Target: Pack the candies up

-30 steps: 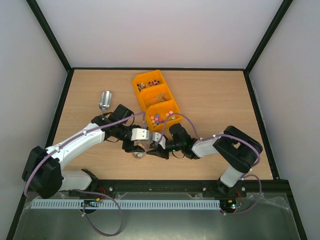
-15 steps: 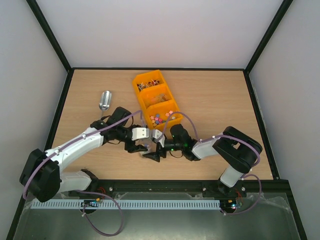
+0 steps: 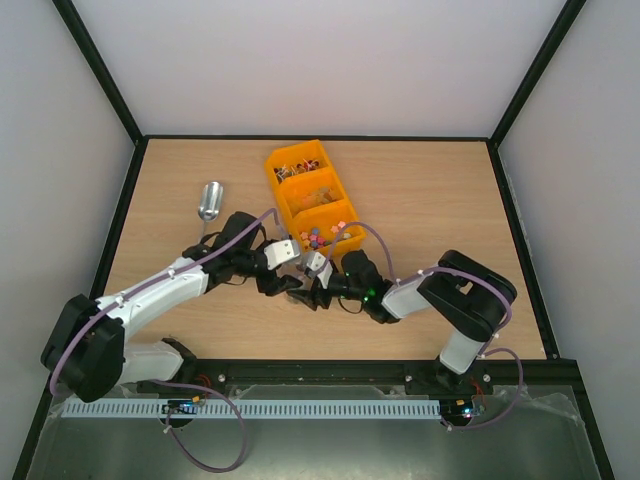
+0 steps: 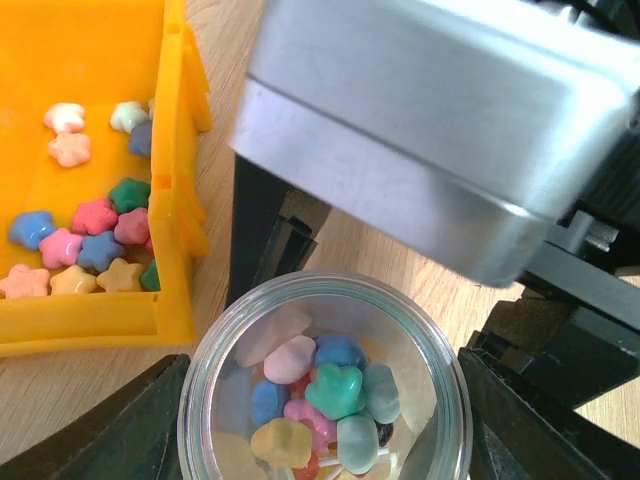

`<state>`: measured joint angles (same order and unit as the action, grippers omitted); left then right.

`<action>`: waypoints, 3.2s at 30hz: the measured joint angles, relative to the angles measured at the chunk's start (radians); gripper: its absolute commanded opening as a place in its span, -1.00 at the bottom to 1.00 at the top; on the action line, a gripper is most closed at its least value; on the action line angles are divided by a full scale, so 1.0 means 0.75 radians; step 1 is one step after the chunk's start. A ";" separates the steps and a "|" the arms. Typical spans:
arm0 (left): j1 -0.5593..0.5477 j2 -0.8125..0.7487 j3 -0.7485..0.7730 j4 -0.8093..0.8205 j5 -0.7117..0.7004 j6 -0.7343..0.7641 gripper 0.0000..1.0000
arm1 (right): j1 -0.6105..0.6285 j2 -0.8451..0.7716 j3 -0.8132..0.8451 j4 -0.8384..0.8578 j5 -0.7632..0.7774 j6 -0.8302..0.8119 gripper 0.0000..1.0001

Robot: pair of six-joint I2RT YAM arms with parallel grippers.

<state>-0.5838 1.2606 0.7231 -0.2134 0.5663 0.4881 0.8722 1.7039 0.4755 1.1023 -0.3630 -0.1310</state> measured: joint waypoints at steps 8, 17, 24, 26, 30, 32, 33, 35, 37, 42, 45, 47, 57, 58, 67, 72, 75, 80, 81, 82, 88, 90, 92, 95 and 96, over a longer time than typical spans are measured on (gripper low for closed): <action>0.002 0.005 -0.006 0.012 0.002 0.004 0.02 | 0.003 0.019 -0.006 0.023 0.030 -0.007 -0.15; 0.009 0.022 0.040 -0.098 0.019 0.147 0.03 | 0.013 0.019 -0.013 0.033 0.057 -0.025 -0.38; 0.014 0.064 0.110 -0.221 0.032 0.292 0.02 | 0.020 0.019 -0.013 0.030 0.051 -0.039 -0.50; 0.016 0.090 0.143 -0.264 0.038 0.340 0.02 | 0.019 0.019 -0.013 0.028 0.050 -0.039 -0.51; 0.017 0.115 0.180 -0.316 0.037 0.398 0.17 | 0.019 0.017 -0.013 0.024 0.047 -0.042 -0.51; 0.017 0.117 0.187 -0.324 0.036 0.405 0.32 | 0.019 0.015 -0.012 0.021 0.047 -0.045 -0.52; 0.017 0.117 0.187 -0.323 0.035 0.404 0.50 | 0.019 0.014 -0.012 0.018 0.047 -0.046 -0.52; 0.017 0.117 0.187 -0.320 0.033 0.395 0.89 | 0.018 0.010 -0.009 0.008 0.038 -0.050 -0.51; 0.014 0.116 0.186 -0.330 0.030 0.406 0.99 | 0.012 0.000 -0.010 -0.009 -0.008 -0.060 -0.51; 0.032 0.076 0.186 -0.319 0.030 0.313 0.99 | 0.001 -0.041 -0.026 -0.057 -0.069 -0.082 -0.49; 0.058 0.038 0.186 -0.310 0.039 0.258 0.99 | -0.035 -0.084 -0.043 -0.069 -0.081 -0.092 -0.49; 0.096 0.007 0.186 -0.288 0.027 0.230 0.99 | -0.068 -0.111 -0.066 -0.091 -0.100 -0.101 -0.49; 0.167 -0.041 0.175 -0.211 -0.014 0.165 0.99 | -0.266 -0.259 -0.183 -0.194 -0.183 -0.132 -0.35; 0.169 -0.041 0.170 -0.207 -0.015 0.162 0.99 | -0.284 -0.269 -0.191 -0.196 -0.190 -0.135 -0.28; 0.203 -0.040 0.165 -0.172 -0.023 0.127 0.99 | -0.327 -0.282 -0.210 -0.197 -0.240 -0.154 0.86; 0.236 -0.040 0.165 -0.169 -0.023 0.106 0.99 | -0.327 -0.311 -0.206 -0.253 -0.264 -0.186 0.97; 0.257 -0.040 0.165 -0.160 -0.023 0.092 0.99 | -0.327 -0.358 -0.183 -0.371 -0.287 -0.233 0.97; 0.286 -0.039 0.165 -0.144 -0.020 0.066 0.99 | -0.329 -0.450 -0.130 -0.606 -0.310 -0.358 0.97; 0.292 -0.038 0.165 -0.140 -0.017 0.058 0.99 | -0.329 -0.463 -0.121 -0.649 -0.314 -0.383 0.97; 0.296 -0.038 0.165 -0.137 -0.014 0.050 0.99 | -0.329 -0.480 -0.114 -0.696 -0.319 -0.407 0.97; 0.319 -0.030 0.165 -0.123 0.008 0.011 0.99 | -0.334 -0.550 -0.030 -0.946 -0.337 -0.491 0.97; 0.327 -0.027 0.165 -0.123 0.012 0.000 0.99 | -0.334 -0.575 0.014 -1.028 -0.337 -0.520 0.97; 0.335 -0.025 0.167 -0.123 0.013 -0.010 0.99 | -0.334 -0.599 0.056 -1.108 -0.337 -0.553 0.97; 0.344 -0.019 0.172 -0.121 0.014 -0.029 0.99 | -0.334 -0.636 0.121 -1.245 -0.333 -0.611 0.97; 0.348 -0.019 0.173 -0.122 0.014 -0.033 0.99 | -0.334 -0.650 0.139 -1.292 -0.329 -0.632 0.97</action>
<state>-0.3225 1.2465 0.8532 -0.3046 0.5766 0.4633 0.6216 1.2167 0.5800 0.1329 -0.6098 -0.6048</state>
